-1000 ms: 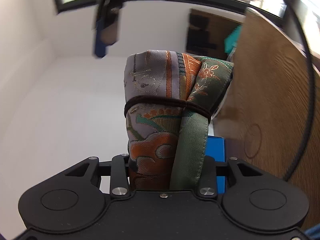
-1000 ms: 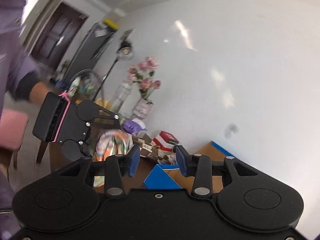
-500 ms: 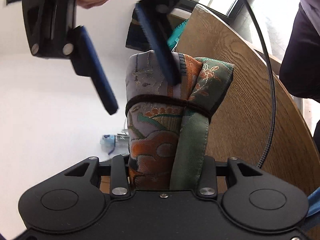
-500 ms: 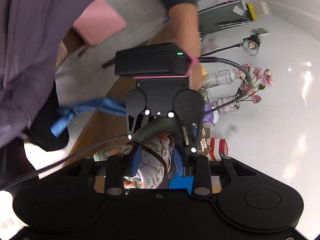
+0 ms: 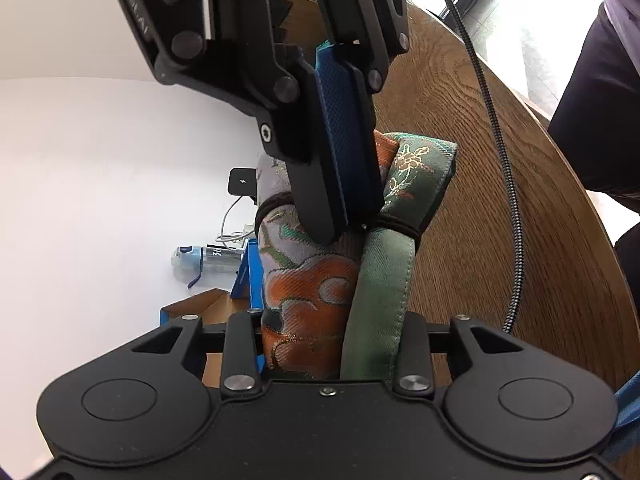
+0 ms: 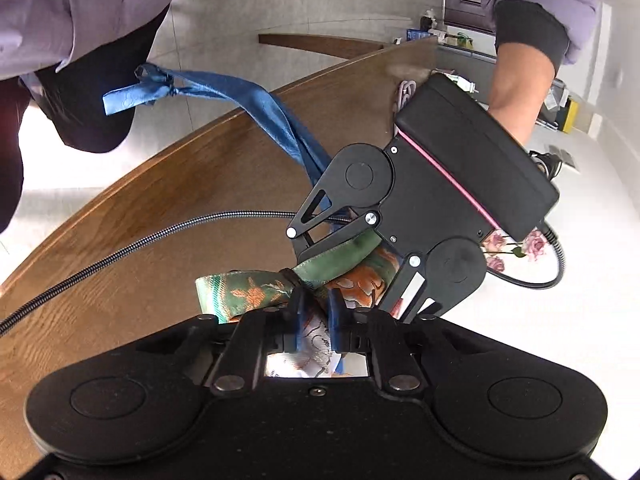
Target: Fold shopping bag
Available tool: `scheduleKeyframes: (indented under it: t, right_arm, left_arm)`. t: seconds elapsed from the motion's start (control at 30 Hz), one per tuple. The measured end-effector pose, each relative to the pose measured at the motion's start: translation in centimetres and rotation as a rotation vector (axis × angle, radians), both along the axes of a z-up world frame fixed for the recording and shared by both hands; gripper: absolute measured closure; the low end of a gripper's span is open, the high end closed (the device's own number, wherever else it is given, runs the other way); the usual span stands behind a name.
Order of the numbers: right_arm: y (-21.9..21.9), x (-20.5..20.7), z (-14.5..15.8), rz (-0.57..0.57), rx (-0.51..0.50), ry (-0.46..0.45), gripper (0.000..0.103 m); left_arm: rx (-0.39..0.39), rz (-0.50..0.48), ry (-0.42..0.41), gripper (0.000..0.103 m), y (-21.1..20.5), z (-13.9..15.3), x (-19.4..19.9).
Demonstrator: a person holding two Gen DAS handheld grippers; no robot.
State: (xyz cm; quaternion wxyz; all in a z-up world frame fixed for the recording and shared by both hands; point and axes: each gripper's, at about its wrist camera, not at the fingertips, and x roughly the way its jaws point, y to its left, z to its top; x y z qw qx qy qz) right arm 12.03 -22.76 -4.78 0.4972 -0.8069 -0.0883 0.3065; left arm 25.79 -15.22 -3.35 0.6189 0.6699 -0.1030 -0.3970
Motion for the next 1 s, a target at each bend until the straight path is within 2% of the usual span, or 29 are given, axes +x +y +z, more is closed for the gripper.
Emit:
scheduleKeyframes:
  t: [0.1,0.13,0.2,0.23,0.4,0.5,0.53,0.7,0.77,0.83,0.9,0.93,1.0]
  right_arm:
    - [0.1,0.1,0.0,0.021,0.044,0.003,0.1]
    - [0.1,0.2,0.1,0.035,0.077,-0.019,0.103]
    - [0.0,0.4,0.3,0.062,0.144,-0.066,0.103]
    - [0.3,0.6,0.5,0.053,0.185,-0.079,0.103]
    - [0.1,1.1,0.2,0.027,0.264,-0.132,0.103]
    - [0.0,1.2,-0.1,0.003,0.348,-0.184,0.103]
    - [0.0,1.2,0.1,-0.026,0.406,-0.192,0.103]
    - [0.0,1.6,1.1,-0.088,0.535,-0.171,0.103]
    - [-0.1,1.6,1.7,-0.113,0.563,-0.129,0.103]
    - [-0.2,1.9,2.4,-0.143,0.584,-0.071,0.103]
    - [-0.6,2.3,3.5,-0.168,0.633,-0.007,0.103]
    - [-0.7,2.5,4.0,-0.18,0.657,0.026,0.103]
    - [-0.9,2.7,4.9,-0.202,0.682,0.087,0.103]
  left_arm:
    - [-0.003,-0.006,-0.01,0.069,-0.3,-0.1,0.0]
    - [-0.008,-0.008,-0.006,0.069,-0.5,0.0,0.0]
    - [-0.022,-0.026,0.009,0.069,-1.2,0.2,-0.4]
    - [-0.03,-0.031,0.007,0.069,-1.5,0.2,-0.5]
    - [-0.066,-0.043,-0.02,0.069,-1.9,-0.1,-0.6]
    - [-0.122,-0.058,-0.063,0.069,-2.0,-0.5,-0.9]
    - [-0.128,-0.06,-0.07,0.069,-2.1,-0.6,-0.9]
    - [-0.132,-0.127,-0.214,0.069,-2.1,-2.1,-1.6]
    - [-0.11,-0.19,-0.337,0.07,-1.5,-3.4,-1.8]
    - [-0.115,-0.217,-0.378,0.07,-0.5,-4.5,-1.5]
    - [-0.102,-0.28,-0.496,0.07,-1.0,-5.3,-2.6]
    - [-0.098,-0.295,-0.518,0.071,-1.4,-5.1,-2.0]
    - [-0.08,-0.35,-0.592,0.071,-1.0,-6.4,-1.1]
